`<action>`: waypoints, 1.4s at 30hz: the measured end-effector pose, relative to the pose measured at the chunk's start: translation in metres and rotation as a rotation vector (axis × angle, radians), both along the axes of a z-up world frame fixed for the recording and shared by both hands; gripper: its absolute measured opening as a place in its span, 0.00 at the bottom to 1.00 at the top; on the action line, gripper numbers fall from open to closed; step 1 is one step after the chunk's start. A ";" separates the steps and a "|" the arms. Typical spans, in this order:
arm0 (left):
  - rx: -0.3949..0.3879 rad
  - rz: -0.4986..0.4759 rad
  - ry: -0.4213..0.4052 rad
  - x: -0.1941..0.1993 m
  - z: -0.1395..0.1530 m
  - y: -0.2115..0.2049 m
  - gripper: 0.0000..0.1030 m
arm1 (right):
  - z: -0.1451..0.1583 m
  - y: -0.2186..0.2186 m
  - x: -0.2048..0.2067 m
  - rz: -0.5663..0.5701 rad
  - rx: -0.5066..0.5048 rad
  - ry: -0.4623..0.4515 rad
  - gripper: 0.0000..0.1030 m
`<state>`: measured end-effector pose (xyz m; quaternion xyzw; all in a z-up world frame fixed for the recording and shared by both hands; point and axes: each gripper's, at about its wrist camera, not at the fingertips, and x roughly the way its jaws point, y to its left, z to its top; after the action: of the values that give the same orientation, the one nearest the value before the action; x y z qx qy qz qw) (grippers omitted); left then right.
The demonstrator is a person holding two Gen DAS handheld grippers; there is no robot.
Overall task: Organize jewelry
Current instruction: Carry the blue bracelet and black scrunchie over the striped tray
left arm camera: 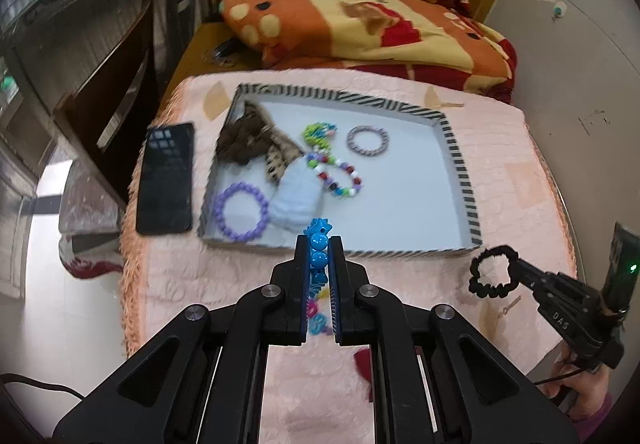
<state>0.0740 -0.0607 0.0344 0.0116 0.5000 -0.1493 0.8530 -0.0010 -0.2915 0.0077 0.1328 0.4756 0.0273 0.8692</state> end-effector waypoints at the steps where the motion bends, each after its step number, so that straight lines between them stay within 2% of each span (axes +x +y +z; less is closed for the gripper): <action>1: 0.003 -0.011 -0.005 0.001 0.002 -0.004 0.07 | 0.003 0.002 0.003 0.003 -0.005 -0.006 0.04; 7: 0.018 -0.071 -0.021 0.010 0.006 -0.032 0.07 | 0.019 0.009 0.027 0.009 -0.032 -0.038 0.04; 18: 0.048 -0.169 -0.024 0.030 -0.002 -0.072 0.07 | 0.026 0.009 0.065 -0.005 -0.059 -0.056 0.04; 25: 0.050 -0.223 -0.005 0.047 -0.012 -0.092 0.07 | 0.012 0.002 0.099 -0.027 -0.063 -0.027 0.04; 34: -0.039 -0.281 0.096 0.083 -0.038 -0.118 0.07 | -0.014 -0.017 0.152 -0.079 -0.049 0.037 0.04; 37: -0.048 -0.275 0.120 0.097 -0.049 -0.122 0.07 | -0.027 -0.017 0.169 -0.083 -0.058 0.059 0.04; 42: -0.011 -0.217 0.185 0.121 -0.081 -0.106 0.07 | -0.050 -0.017 0.193 -0.094 -0.063 0.100 0.04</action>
<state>0.1950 -0.1668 -0.0470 0.0469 0.5713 -0.2439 0.7823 0.1915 -0.3085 -0.0422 0.1287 0.5125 -0.0353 0.8483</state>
